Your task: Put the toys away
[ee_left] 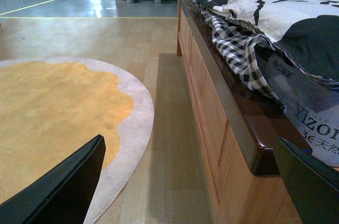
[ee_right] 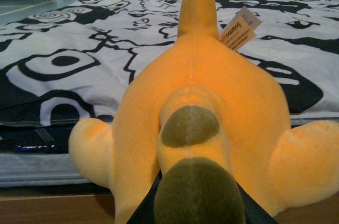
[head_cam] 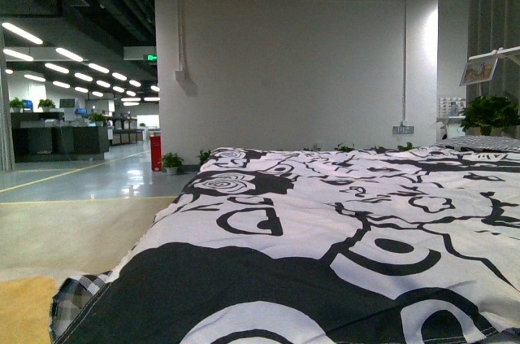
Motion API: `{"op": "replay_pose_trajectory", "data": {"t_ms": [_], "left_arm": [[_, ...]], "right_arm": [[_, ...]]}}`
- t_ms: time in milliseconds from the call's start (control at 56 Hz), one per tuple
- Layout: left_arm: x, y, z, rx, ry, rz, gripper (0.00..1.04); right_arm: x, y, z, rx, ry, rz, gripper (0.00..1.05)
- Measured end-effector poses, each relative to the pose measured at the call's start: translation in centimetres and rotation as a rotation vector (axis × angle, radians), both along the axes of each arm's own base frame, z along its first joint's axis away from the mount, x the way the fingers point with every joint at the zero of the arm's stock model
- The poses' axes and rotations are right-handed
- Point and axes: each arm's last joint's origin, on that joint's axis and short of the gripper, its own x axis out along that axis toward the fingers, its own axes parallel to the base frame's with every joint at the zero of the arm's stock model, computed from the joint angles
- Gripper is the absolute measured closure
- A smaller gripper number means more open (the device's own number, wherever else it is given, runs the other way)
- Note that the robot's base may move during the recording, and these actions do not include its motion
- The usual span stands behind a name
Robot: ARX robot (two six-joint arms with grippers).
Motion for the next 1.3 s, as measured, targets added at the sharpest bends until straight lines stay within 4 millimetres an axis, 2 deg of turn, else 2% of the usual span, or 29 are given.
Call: {"op": "replay_pose_trajectory", "data": {"t_ms": [500, 589, 1304], "left_arm": [[0.0, 0.0, 0.0, 0.000, 0.000, 0.000, 0.06], [0.0, 0.0, 0.0, 0.000, 0.000, 0.000, 0.06], [0.0, 0.0, 0.0, 0.000, 0.000, 0.000, 0.06]], "right_arm": [[-1.5, 0.0, -2.0, 0.000, 0.001, -0.001, 0.98], [-1.5, 0.0, -3.0, 0.000, -0.001, -0.001, 0.98], [-1.5, 0.0, -3.0, 0.000, -0.003, -0.002, 0.98]]}}
